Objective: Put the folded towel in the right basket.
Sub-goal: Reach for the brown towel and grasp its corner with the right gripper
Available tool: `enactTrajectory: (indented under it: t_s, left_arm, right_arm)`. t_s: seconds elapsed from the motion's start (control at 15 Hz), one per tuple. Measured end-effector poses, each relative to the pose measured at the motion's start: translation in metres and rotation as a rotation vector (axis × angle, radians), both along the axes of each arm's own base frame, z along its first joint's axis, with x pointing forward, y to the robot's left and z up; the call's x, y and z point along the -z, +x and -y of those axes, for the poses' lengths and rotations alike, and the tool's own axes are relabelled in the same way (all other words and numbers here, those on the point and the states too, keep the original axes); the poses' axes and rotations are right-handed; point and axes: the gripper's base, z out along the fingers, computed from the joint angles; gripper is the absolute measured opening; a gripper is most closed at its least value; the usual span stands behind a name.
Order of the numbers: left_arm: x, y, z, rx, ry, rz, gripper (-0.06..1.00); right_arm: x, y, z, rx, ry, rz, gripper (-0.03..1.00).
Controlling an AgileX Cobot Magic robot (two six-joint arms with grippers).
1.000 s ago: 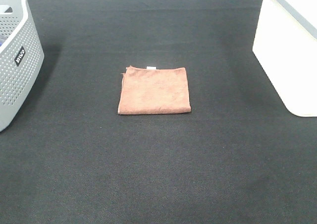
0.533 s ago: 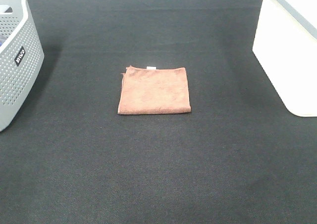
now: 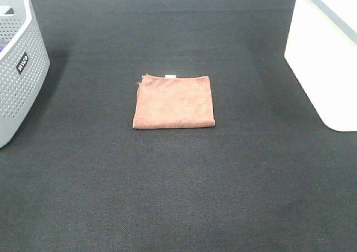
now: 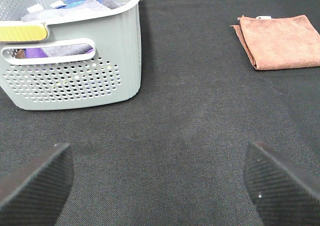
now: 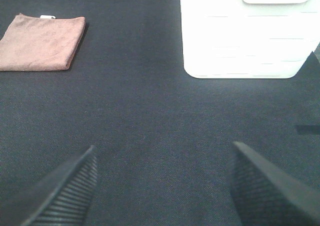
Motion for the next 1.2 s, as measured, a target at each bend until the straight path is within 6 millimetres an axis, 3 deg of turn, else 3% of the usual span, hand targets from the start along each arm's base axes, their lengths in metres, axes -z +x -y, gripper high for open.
enactTrajectory:
  t_s: [0.67, 0.8, 1.0, 1.2]
  left_arm:
    - [0.000, 0.000, 0.000, 0.000, 0.000, 0.000, 0.87]
    - [0.000, 0.000, 0.000, 0.000, 0.000, 0.000, 0.87]
    - [0.000, 0.000, 0.000, 0.000, 0.000, 0.000, 0.87]
    - [0.000, 0.000, 0.000, 0.000, 0.000, 0.000, 0.87]
  right_arm:
    - [0.000, 0.000, 0.000, -0.002, 0.003, 0.001, 0.69]
    - [-0.010, 0.005, -0.002, -0.014, 0.032, 0.045, 0.69]
    - [-0.022, 0.036, -0.006, -0.025, 0.101, 0.041, 0.69]
    - [-0.038, 0.092, -0.008, -0.026, 0.140, -0.095, 0.68]
